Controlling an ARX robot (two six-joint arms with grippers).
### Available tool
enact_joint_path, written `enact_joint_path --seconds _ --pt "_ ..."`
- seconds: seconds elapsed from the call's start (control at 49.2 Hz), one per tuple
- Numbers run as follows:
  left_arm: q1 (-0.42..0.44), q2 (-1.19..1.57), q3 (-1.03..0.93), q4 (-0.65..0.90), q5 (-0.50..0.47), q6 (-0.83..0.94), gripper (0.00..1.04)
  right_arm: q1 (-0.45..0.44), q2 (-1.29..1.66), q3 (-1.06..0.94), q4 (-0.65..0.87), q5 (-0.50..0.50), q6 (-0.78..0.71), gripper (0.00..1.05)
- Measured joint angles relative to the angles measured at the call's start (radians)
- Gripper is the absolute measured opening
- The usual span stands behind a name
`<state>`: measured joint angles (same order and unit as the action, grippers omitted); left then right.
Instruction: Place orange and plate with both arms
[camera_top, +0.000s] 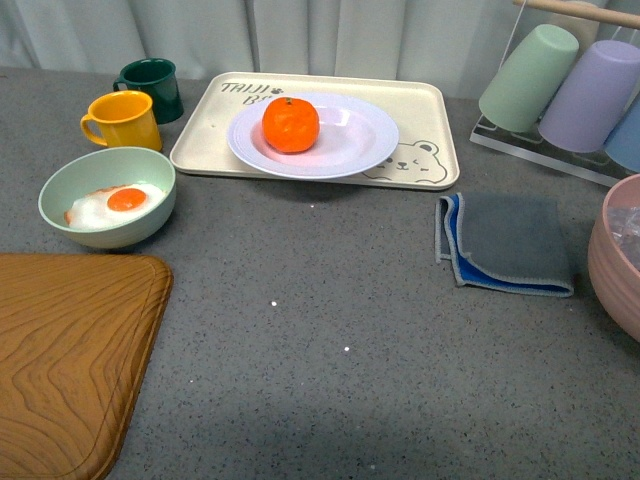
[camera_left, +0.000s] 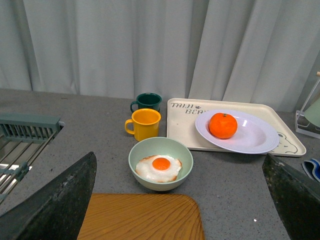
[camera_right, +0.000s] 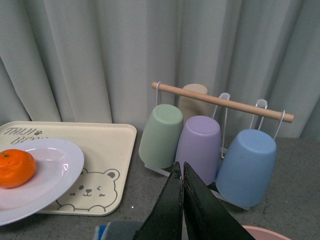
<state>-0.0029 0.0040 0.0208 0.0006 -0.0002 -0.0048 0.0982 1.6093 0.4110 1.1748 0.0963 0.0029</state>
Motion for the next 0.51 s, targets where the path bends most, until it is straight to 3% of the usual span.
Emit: enact_joint_path --seconds 0.509 --pt "0.0 0.0 0.0 0.0 0.0 0.0 0.98 -0.096 -0.388 -0.276 -0.106 -0.09 0.0 0.01"
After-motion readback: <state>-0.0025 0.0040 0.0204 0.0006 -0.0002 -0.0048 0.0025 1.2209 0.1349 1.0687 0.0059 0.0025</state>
